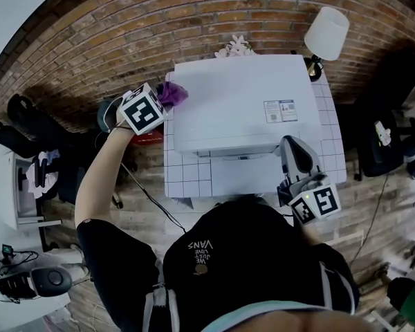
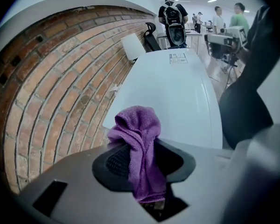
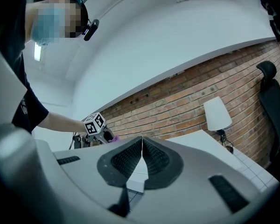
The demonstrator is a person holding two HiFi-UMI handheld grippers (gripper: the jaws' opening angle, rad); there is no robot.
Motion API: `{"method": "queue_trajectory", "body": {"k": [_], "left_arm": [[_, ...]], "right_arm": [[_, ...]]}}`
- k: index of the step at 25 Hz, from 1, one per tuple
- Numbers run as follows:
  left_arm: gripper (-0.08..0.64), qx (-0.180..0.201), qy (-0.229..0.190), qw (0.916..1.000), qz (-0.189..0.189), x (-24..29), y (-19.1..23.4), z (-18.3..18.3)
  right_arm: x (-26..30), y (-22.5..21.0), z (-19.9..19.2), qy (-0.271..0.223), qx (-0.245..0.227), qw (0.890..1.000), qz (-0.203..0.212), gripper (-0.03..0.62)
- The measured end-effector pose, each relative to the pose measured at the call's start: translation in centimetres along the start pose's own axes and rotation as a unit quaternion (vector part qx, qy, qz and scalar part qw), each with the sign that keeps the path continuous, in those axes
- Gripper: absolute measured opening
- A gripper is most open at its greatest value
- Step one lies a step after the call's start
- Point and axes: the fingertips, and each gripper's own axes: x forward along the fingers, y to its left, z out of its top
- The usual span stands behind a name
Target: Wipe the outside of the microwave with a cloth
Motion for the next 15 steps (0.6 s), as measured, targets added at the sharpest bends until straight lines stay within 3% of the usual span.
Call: {"method": "queue_trajectory", "body": {"k": [6,15], "left_arm": [[0.140,0.019,-0.004,0.9997,-0.016,1.3,-1.5,0.8],[0.140,0.082,-0.010,0.9962,-0.029,3.3,-2.6,8.2]], "right_arm": [[-0.8,0.0,-0.1,-0.002,0.002,1.000,-0.016,0.003],[-2.7,-3.7,0.7,-0.017,0.008,0.999,-0.045,0.003]]}}
